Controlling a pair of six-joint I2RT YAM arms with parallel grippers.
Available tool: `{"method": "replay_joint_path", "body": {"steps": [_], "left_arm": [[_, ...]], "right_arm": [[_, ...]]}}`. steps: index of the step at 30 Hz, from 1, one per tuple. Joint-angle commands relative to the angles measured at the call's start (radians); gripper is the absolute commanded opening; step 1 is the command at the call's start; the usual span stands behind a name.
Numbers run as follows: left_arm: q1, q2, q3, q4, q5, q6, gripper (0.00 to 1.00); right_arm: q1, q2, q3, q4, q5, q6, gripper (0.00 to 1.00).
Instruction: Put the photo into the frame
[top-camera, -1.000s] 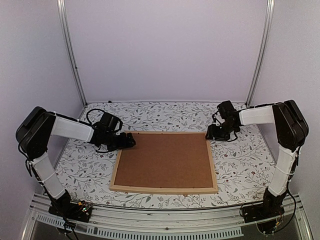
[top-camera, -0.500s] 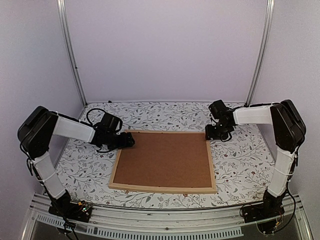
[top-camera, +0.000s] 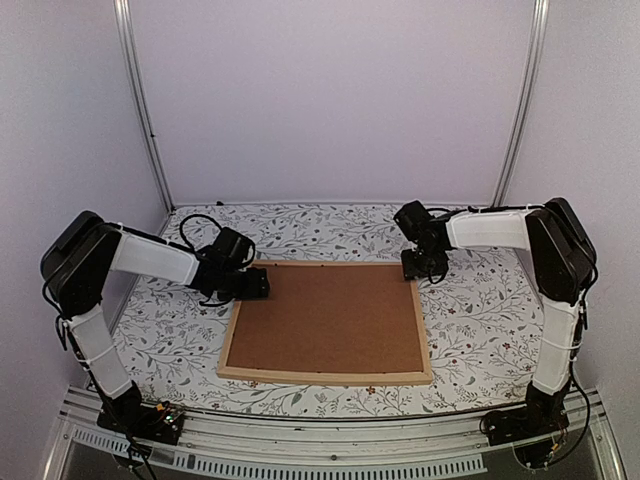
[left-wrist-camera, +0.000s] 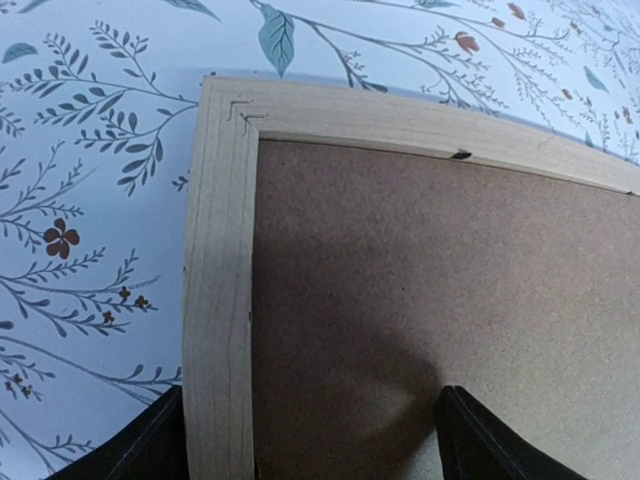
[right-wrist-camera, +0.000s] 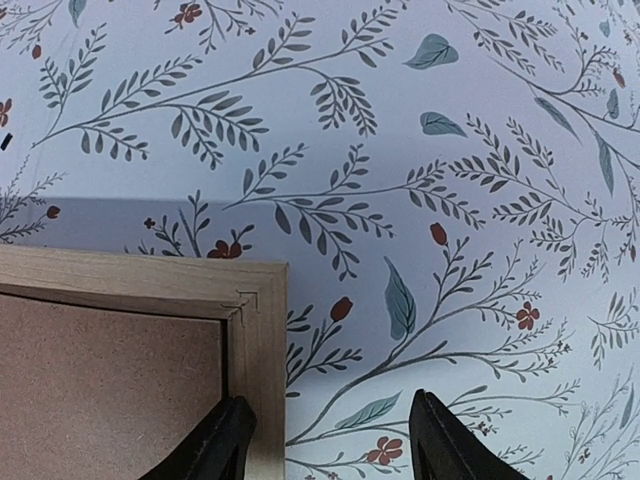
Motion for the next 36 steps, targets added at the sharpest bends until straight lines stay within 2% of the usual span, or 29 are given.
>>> {"method": "replay_joint_path", "body": {"steps": [1,9,14,19,26,31,36], "left_arm": [[-0.123,0.038,0.037,-0.008,0.162,0.005,0.83],[-0.143,0.039,0.047,-0.048,0.106,0.000,0.83],[-0.143,0.004,0.053,-0.084,0.053,0.008,0.87],[-0.135,-0.057,0.051,-0.110,0.000,0.021,0.91],[-0.098,-0.113,0.039,-0.095,0.030,0.029,0.96],[-0.074,-0.143,0.018,-0.063,0.074,0.026,0.98],[-0.061,-0.147,0.012,-0.061,0.085,0.020,0.98]], "right_arm": [[0.162,0.133,0.004,0.022,-0.181,0.024,0.59],[0.218,0.192,0.022,-0.007,-0.093,0.051,0.59],[0.198,0.154,0.011,0.000,-0.093,0.039,0.61],[0.113,0.016,-0.041,0.043,-0.174,0.006,0.62],[0.004,-0.151,-0.095,0.085,-0.313,-0.021,0.64],[-0.057,-0.180,-0.137,0.144,-0.461,-0.025,0.64],[-0.092,-0.156,-0.169,0.190,-0.515,-0.014,0.63]]}}
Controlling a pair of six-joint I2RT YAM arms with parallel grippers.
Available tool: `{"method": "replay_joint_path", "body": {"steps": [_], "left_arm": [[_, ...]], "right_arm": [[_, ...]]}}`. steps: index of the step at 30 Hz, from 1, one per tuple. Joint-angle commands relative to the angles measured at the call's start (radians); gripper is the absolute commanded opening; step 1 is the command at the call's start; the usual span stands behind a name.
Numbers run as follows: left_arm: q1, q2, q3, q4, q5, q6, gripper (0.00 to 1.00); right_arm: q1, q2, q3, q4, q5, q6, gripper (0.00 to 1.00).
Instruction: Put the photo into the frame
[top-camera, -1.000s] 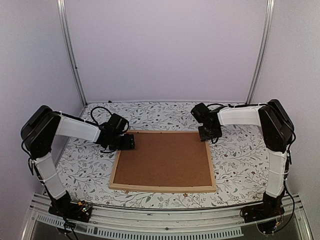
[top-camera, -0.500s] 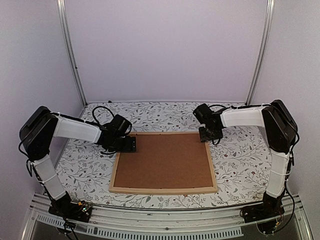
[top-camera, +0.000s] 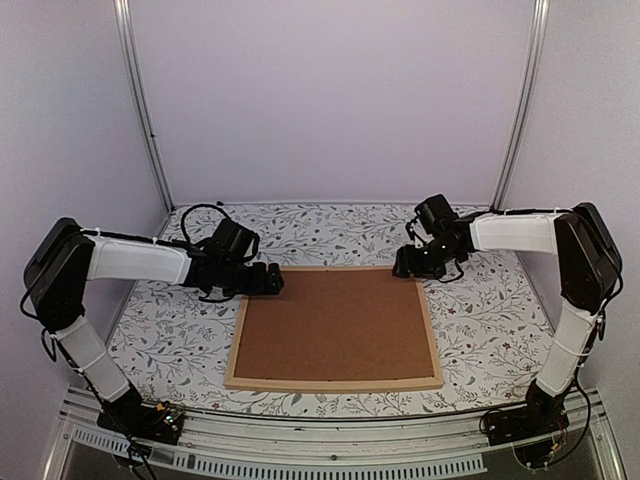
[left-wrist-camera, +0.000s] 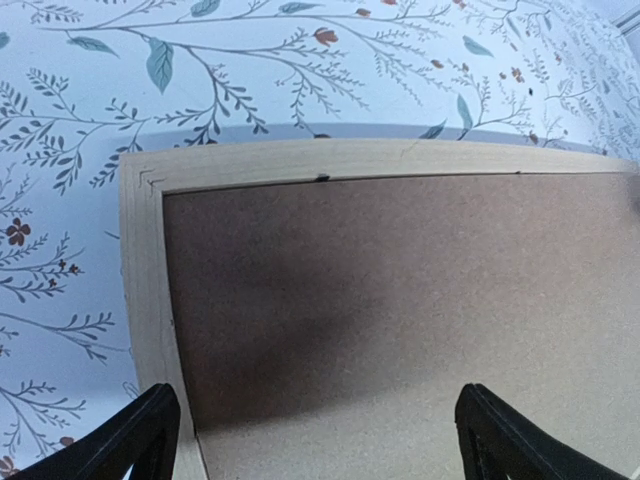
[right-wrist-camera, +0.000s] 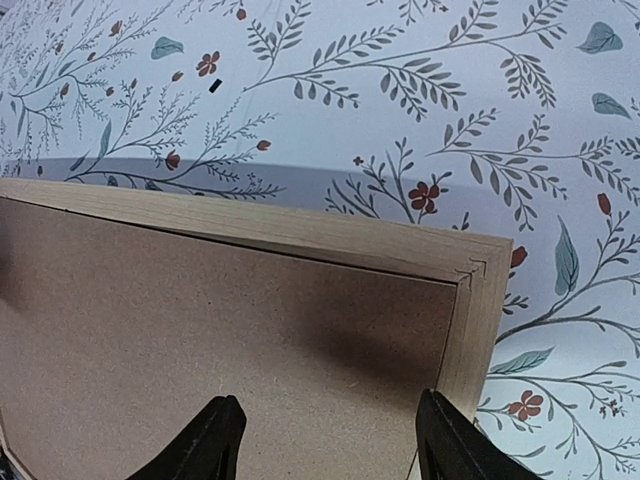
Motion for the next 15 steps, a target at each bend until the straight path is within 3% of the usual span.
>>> {"method": "replay_joint_path", "body": {"steps": [1,8,15], "left_arm": [[0.007,-0.023,-0.012,0.038,0.037,0.007,0.99],[0.009,-0.035,-0.015,0.020,0.001,0.013,0.99],[0.019,-0.028,-0.023,0.008,-0.015,0.019,1.00]], "right_arm": [[-0.046,0.007,-0.041,0.069,-0.117,0.005,0.63],[-0.089,-0.028,-0.089,0.089,-0.071,0.005,0.63],[-0.131,-0.021,-0.108,0.109,-0.118,-0.015,0.64]]}}
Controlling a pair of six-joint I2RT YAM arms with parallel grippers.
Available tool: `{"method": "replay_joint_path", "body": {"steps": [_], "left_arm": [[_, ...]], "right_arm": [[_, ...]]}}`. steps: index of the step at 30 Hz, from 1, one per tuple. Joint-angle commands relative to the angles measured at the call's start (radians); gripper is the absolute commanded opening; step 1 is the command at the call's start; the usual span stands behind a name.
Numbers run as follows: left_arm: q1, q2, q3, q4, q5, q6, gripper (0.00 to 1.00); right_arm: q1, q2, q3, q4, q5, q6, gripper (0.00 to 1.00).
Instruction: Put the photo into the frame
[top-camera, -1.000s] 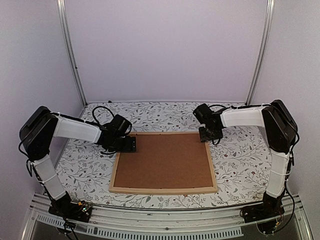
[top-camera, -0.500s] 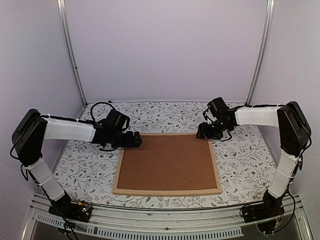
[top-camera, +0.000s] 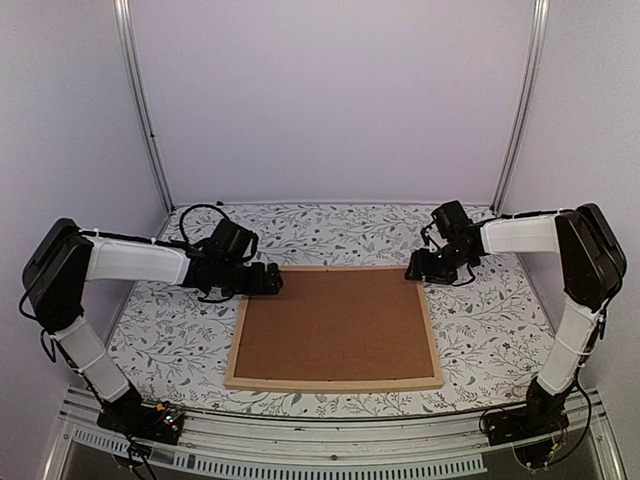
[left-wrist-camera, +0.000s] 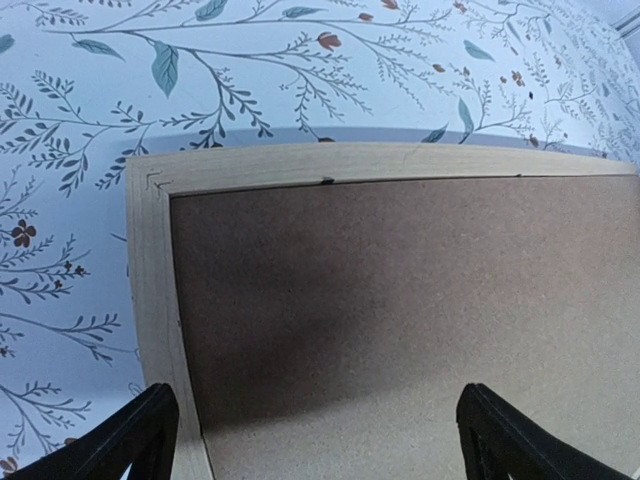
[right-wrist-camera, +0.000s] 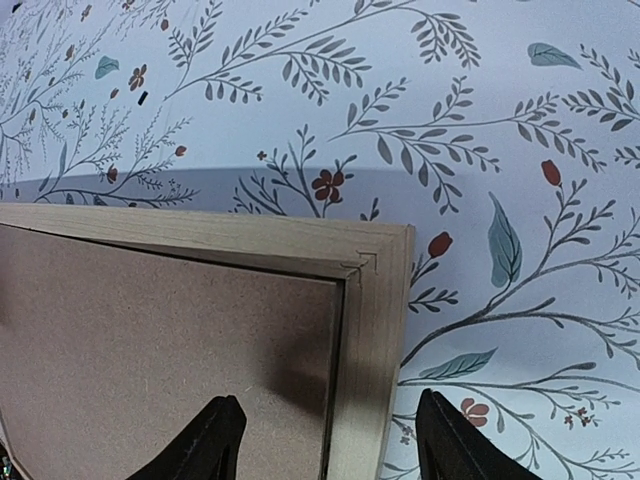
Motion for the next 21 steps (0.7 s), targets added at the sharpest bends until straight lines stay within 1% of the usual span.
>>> {"method": "replay_joint_path", "body": {"steps": [1,9,14,18,21], "left_arm": [[0.012,-0.017,-0.016,-0.005,-0.016,0.017,1.00],[0.018,-0.005,-0.036,0.006,-0.011,0.014,0.99],[0.018,0.002,-0.068,0.019,-0.005,-0.004,0.99],[0.017,0.017,-0.094,0.045,0.019,-0.020,0.98],[0.018,0.027,-0.116,0.069,0.041,-0.036,0.98]], "right_arm": [[-0.036,-0.007,-0.023,0.049,-0.054,-0.016,0.63],[-0.085,0.049,-0.062,0.114,-0.152,-0.028,0.62],[-0.085,0.048,-0.118,0.140,-0.153,-0.025,0.58],[-0.084,0.043,-0.153,0.152,-0.159,-0.023,0.52],[-0.070,0.042,-0.176,0.157,-0.153,-0.016,0.50]]}}
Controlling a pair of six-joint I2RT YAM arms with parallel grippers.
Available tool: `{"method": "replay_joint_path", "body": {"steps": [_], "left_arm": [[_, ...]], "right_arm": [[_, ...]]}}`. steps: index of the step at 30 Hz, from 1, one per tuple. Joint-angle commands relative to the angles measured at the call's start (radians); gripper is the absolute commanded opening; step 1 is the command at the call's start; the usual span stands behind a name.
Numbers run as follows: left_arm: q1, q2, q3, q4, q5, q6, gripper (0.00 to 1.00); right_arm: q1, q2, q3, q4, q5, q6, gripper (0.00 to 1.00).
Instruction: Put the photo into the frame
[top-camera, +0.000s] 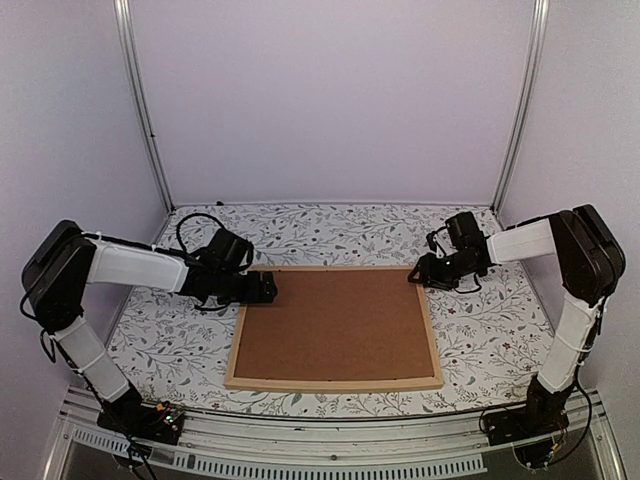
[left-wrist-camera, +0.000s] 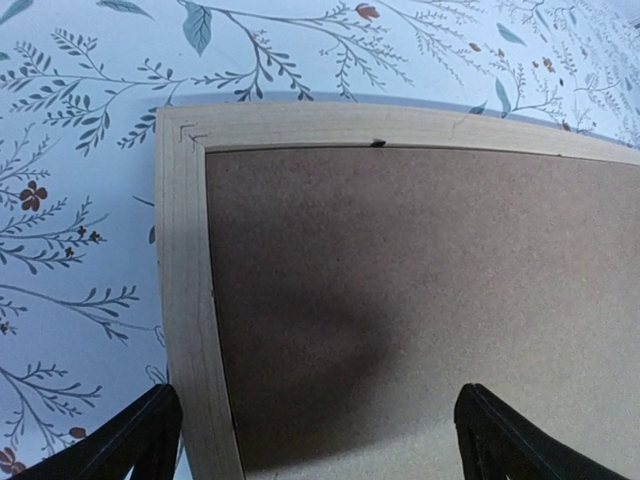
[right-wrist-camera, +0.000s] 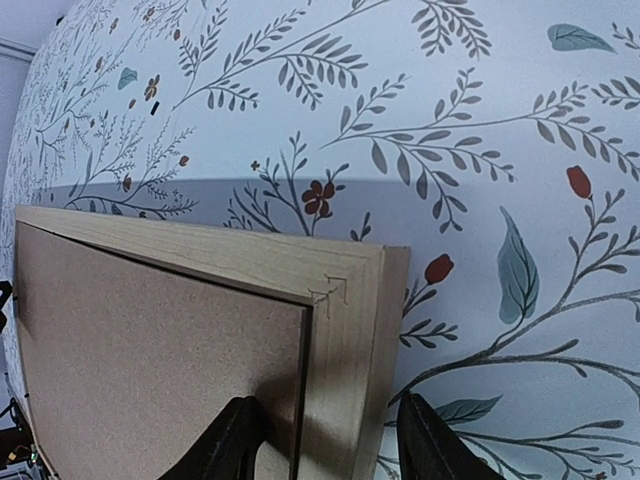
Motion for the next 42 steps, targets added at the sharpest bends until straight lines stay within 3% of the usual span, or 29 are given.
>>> {"method": "replay_joint_path", "body": {"steps": [1,7,24,36,42], "left_arm": [[0.009,0.028,-0.052,0.036,0.049,-0.035,0.97],[0.005,0.032,-0.078,0.058,0.063,-0.057,0.96],[-0.054,0.068,-0.085,0.069,0.023,-0.103,0.94],[-0.086,0.099,-0.072,0.061,0.000,-0.121,0.93],[-0.086,0.078,-0.046,0.008,-0.043,-0.108,0.94]], "right_arm": [[0.021,0.009,-0.059,-0.059,0.024,-0.005,0.49],[0.057,0.016,-0.079,-0.072,0.096,0.002,0.40],[0.236,0.041,-0.148,-0.089,0.235,0.045,0.39],[0.353,0.136,-0.140,-0.097,0.252,0.072,0.46],[0.324,0.036,-0.114,-0.169,0.301,0.050,0.56]]}}
